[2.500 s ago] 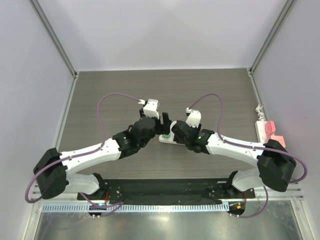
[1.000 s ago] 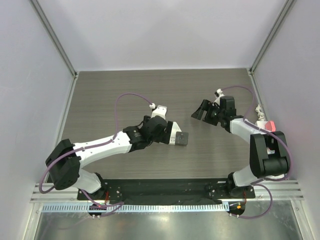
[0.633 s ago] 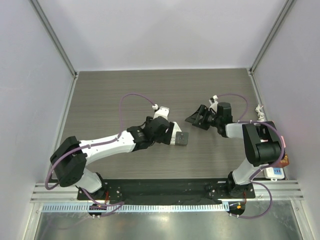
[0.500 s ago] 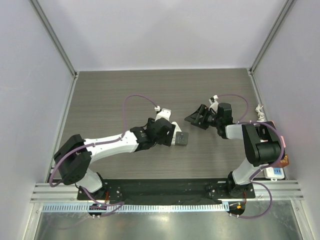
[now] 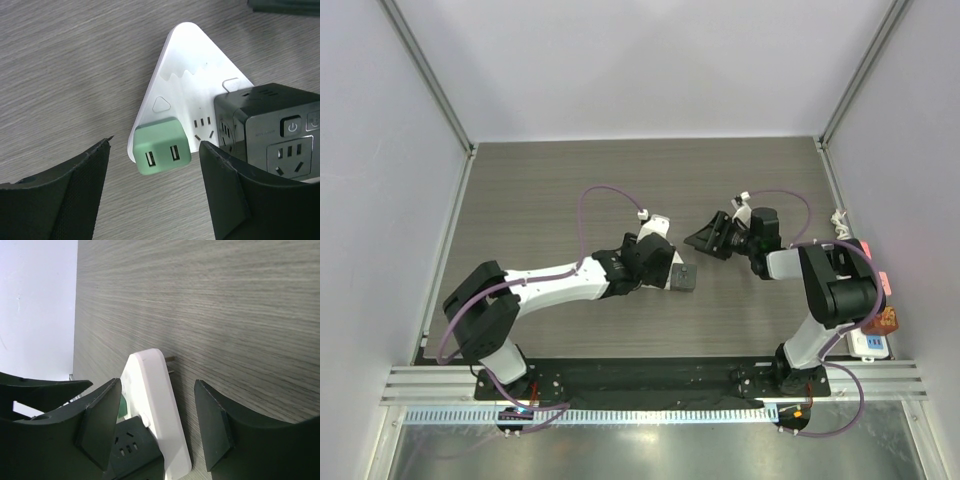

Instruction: Pull the plug off the socket

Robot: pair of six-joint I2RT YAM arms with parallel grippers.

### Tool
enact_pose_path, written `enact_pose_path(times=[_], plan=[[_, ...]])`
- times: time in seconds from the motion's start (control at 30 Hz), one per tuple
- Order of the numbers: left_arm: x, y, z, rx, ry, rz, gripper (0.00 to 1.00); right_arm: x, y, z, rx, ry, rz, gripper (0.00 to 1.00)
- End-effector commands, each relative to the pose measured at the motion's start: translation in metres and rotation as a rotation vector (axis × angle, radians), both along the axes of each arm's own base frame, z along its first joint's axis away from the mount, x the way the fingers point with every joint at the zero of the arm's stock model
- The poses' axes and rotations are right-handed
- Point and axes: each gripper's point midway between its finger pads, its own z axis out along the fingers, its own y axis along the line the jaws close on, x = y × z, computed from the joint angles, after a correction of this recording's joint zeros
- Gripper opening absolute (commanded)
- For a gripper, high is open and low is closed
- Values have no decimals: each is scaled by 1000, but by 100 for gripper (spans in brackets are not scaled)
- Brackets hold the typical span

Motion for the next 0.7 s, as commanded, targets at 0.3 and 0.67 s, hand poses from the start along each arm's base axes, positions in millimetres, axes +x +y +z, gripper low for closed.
enact_pose_path(times=[0.3,0.67], plan=[[15,-7,12,7,-63,26,60,0,15,-2,13,-15,57,61],[9,-9,7,-10,-38,4,39,-3,23,-6,22,1,91,61]])
